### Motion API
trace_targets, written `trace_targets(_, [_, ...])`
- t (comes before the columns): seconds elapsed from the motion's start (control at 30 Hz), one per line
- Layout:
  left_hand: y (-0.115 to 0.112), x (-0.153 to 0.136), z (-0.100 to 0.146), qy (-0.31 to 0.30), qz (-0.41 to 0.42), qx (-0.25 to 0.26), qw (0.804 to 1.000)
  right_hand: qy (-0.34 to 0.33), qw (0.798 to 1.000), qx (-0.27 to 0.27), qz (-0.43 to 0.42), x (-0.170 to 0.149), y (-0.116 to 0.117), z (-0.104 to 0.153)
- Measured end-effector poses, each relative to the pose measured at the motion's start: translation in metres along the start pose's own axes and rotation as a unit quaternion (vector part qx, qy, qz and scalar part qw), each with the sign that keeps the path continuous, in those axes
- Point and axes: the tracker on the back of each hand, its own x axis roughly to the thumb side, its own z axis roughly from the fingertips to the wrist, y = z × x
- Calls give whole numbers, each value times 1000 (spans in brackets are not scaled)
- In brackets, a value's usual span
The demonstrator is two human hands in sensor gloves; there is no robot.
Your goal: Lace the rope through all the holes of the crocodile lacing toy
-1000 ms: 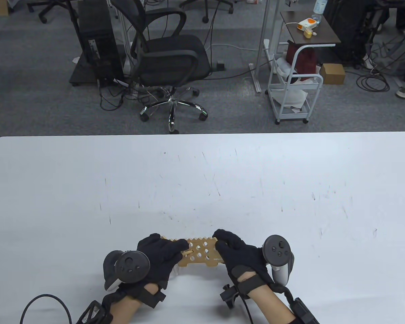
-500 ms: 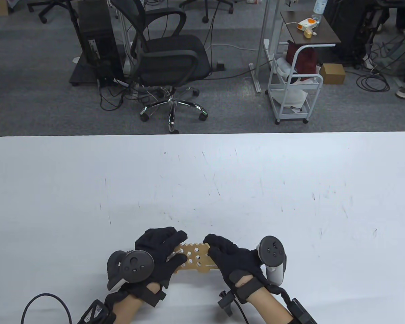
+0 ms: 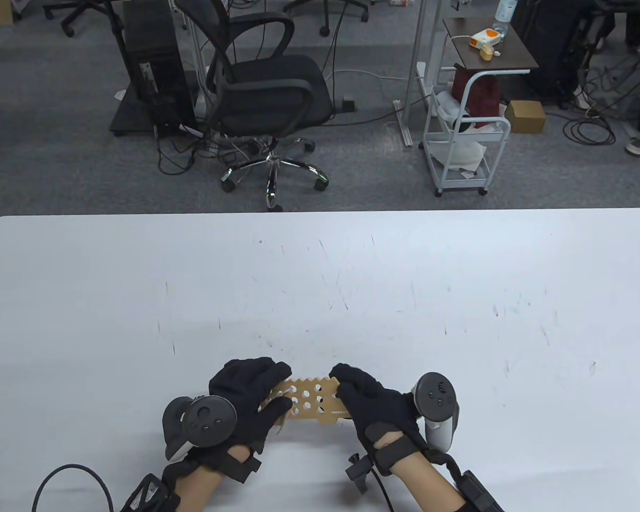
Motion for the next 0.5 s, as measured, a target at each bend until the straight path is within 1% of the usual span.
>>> trace_targets(0.07, [8, -3, 1, 5, 6, 28, 1000, 1, 1000, -6, -8, 1, -3, 0])
trace_targets(0.23, [24, -16, 3, 36, 26, 67, 997, 3, 1000, -29, -13, 2, -10, 0])
trace_targets(0.33, [31, -25, 4, 55, 37, 83, 994, 7, 999, -42, -18, 1, -15, 0])
trace_targets(0.5, [36, -38, 5, 86, 57, 96, 990, 9, 998, -51, -30, 2, -19, 0])
